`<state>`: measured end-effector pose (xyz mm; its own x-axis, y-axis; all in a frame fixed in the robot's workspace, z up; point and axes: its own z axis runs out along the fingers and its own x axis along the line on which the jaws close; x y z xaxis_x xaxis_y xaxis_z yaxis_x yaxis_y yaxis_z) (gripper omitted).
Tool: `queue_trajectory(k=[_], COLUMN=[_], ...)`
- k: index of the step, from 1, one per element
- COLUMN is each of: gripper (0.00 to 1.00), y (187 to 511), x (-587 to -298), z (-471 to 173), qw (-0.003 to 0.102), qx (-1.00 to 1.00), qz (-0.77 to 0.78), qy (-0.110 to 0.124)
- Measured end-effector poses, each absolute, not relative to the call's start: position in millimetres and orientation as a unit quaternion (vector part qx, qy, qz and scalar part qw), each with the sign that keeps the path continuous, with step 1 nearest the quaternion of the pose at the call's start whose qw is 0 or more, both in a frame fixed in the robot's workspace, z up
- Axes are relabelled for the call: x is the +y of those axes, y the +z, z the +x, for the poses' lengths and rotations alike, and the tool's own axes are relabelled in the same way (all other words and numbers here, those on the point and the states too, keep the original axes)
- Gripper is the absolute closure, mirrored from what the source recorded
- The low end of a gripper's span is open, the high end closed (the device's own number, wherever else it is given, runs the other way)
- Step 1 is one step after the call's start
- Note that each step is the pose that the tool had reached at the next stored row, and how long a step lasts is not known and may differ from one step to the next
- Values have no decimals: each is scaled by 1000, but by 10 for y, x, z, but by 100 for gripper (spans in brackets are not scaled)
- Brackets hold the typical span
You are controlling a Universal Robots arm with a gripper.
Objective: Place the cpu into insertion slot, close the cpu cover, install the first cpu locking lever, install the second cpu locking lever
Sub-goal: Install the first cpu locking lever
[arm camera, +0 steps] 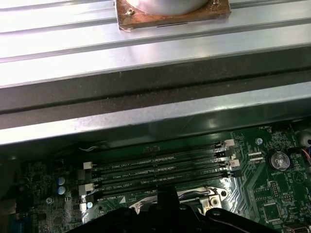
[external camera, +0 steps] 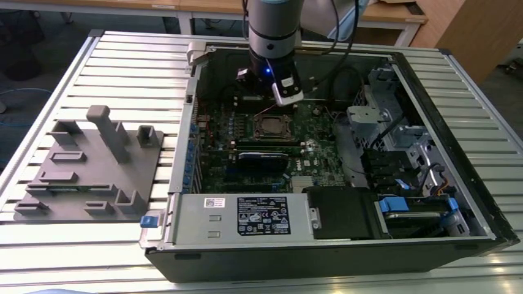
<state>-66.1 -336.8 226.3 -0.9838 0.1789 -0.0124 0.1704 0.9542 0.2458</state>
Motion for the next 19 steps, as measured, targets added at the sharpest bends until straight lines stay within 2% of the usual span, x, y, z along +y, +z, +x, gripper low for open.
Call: queue_trajectory(k=[19], gripper=[90], y=[2238], x=[-3367], z=[-660], qw=[21], qx=[986], qz=[116], qy=[114])
